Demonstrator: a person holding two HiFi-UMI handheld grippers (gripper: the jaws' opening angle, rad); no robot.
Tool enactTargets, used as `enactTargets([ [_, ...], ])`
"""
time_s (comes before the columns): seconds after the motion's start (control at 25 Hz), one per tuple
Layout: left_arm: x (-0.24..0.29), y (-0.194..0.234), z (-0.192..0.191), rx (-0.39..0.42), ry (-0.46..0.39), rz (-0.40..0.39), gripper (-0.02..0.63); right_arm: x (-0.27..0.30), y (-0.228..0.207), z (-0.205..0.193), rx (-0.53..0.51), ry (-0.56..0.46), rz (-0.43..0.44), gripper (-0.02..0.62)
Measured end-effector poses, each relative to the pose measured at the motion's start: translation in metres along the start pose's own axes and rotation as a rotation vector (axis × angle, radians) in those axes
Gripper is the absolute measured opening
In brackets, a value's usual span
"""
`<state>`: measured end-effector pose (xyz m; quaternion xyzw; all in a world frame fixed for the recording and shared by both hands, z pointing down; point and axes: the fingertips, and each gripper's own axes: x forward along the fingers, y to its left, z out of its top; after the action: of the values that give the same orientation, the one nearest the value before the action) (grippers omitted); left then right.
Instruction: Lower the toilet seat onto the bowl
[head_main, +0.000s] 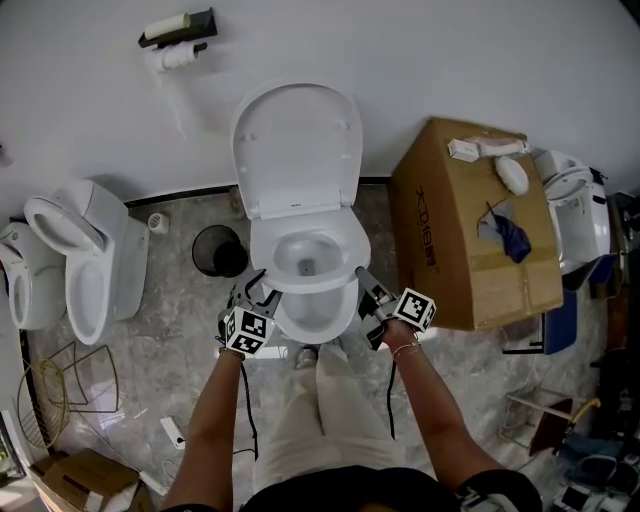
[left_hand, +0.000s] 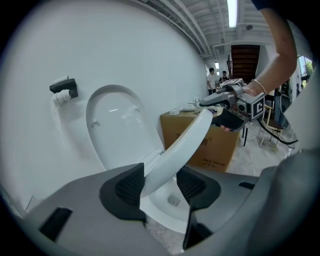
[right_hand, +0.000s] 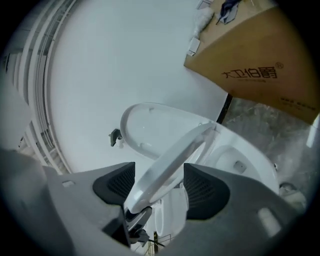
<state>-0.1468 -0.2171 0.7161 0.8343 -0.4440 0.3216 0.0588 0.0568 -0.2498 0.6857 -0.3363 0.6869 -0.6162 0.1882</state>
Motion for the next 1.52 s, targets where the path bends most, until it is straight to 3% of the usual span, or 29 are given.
enactTargets([
  [0.12, -0.001, -0.008, -0.006, 0.032, 0.022, 0.018, 0.196, 0.003, -0.018, 0.004, 0.045, -0.014, -0.061, 0.287],
  [0.2, -0.004, -0.016, -0.007, 0.001, 0.025, 0.032, 0.203, 0.004, -0.026, 0.001, 0.065, -0.007, -0.114, 0.261],
  [0.28, -0.01, -0.027, -0.013, -0.113, 0.023, 0.022, 0.321, 0.002, -0.028, -0.003, 0.053, 0.001, -0.15, 0.247],
  [0.4, -0.023, -0.039, -0.036, -0.395, 0.023, -0.006, 0.346, 0.0, -0.033, -0.008, 0.034, 0.024, -0.158, 0.221],
  [0.48, -0.03, -0.042, -0.052, -0.671, 0.004, -0.03, 0.37, -0.004, -0.039, -0.013, 0.034, 0.042, -0.164, 0.216],
  [0.56, -0.034, -0.044, -0.057, -0.947, -0.063, -0.068, 0.391, -0.01, -0.047, -0.019, 0.027, 0.056, -0.178, 0.212],
  [0.72, -0.034, -0.045, -0.058, -1.317, -0.208, -0.141, 0.399, -0.021, -0.063, -0.03, 0.018, 0.069, -0.207, 0.207],
  [0.84, -0.03, -0.041, -0.047, -1.637, -0.373, -0.225, 0.411, -0.027, -0.075, -0.038, 0.023, 0.079, -0.23, 0.207],
  [0.88, -0.028, -0.039, -0.055, -1.673, -0.374, -0.202, 0.411, -0.029, -0.079, -0.04, 0.019, 0.086, -0.239, 0.207],
  [0.96, -0.022, -0.04, -0.076, -1.663, -0.314, -0.142, 0.411, -0.033, -0.086, -0.046, 0.017, 0.104, -0.254, 0.207],
  [1.16, -0.001, -0.053, -0.091, -1.709, -0.239, -0.162, 0.403, -0.04, -0.107, -0.057, 0.057, 0.117, -0.274, 0.207],
  [1.2, 0.002, -0.055, -0.094, -1.714, -0.233, -0.16, 0.367, -0.041, -0.111, -0.06, 0.075, 0.113, -0.272, 0.207],
  [1.24, 0.003, -0.057, -0.099, -1.714, -0.225, -0.15, 0.272, -0.044, -0.115, -0.063, 0.098, 0.107, -0.267, 0.207],
  [1.32, 0.006, -0.062, -0.113, -1.713, -0.202, -0.121, 0.172, -0.049, -0.121, -0.069, 0.145, 0.097, -0.25, 0.207],
  [1.52, 0.01, -0.072, -0.131, -1.73, -0.201, -0.11, 0.153, -0.052, -0.137, -0.078, 0.176, 0.119, -0.23, 0.207],
])
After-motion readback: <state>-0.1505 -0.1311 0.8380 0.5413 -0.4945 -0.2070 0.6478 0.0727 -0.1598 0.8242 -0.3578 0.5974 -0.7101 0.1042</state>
